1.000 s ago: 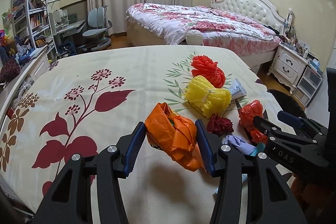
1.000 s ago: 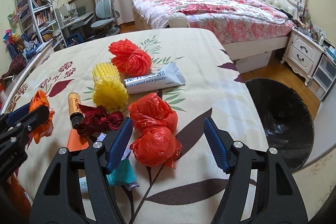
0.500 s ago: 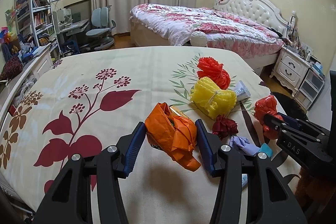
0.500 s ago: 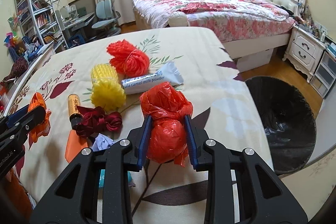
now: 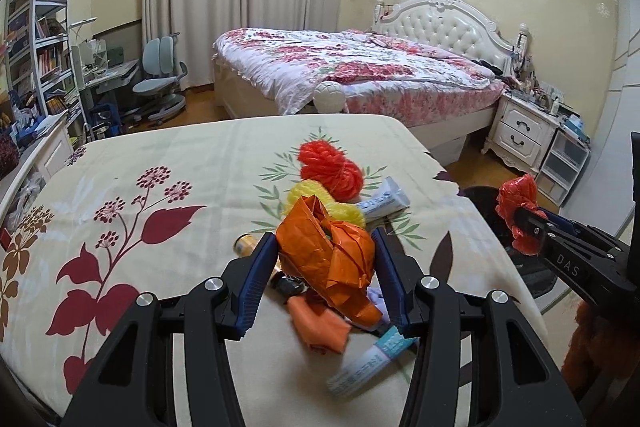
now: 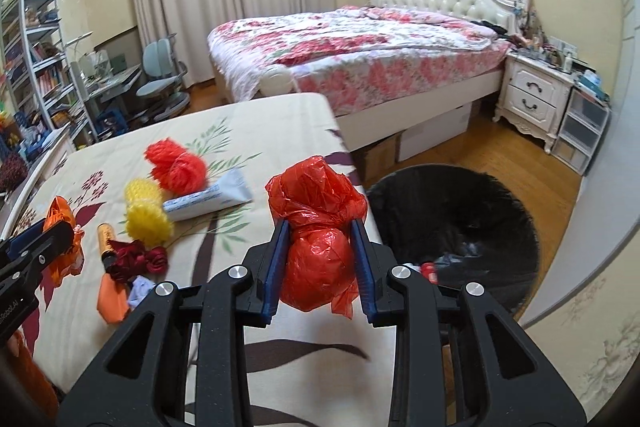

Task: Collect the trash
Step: 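Carry both bags over the black bin and open both grippers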

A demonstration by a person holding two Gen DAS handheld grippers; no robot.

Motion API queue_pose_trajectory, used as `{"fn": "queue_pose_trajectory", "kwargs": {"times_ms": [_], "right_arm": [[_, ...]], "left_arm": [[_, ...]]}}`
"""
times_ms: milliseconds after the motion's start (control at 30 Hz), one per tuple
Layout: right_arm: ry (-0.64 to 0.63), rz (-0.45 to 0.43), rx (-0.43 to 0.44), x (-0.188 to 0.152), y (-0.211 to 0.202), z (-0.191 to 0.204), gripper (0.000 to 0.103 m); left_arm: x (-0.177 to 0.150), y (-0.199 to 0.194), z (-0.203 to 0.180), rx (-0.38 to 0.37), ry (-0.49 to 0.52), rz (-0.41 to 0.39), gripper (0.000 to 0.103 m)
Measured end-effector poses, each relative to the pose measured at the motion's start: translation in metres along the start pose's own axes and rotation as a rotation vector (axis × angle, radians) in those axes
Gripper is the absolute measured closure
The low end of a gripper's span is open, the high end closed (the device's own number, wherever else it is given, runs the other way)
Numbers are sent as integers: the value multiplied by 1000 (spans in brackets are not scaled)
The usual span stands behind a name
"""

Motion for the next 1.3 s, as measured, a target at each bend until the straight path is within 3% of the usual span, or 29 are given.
{"fn": "queue_pose_trajectory", "kwargs": {"times_ms": [467,733,1300], "right_arm": [[114,-21,-138,3,3,-93,73],[160,-3,-198,-5,19,-135,73],[190,46,-249,-18,55,-168,73]], "left_arm": [[20,38,-109,-127,105,0,52],[20,69,-160,-158,163,10,52],[10,127,-205,-148,198,78,52]]}}
Point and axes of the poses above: each gripper's, at about its wrist camera, not at the fingertips, and y roughly the way its jaws point, z to its left, x to its top, the point moved 10 cm from there along y, roughly the way its jaws point, and after that the axes turned 5 degrees about -y, right-handed, at the moved point
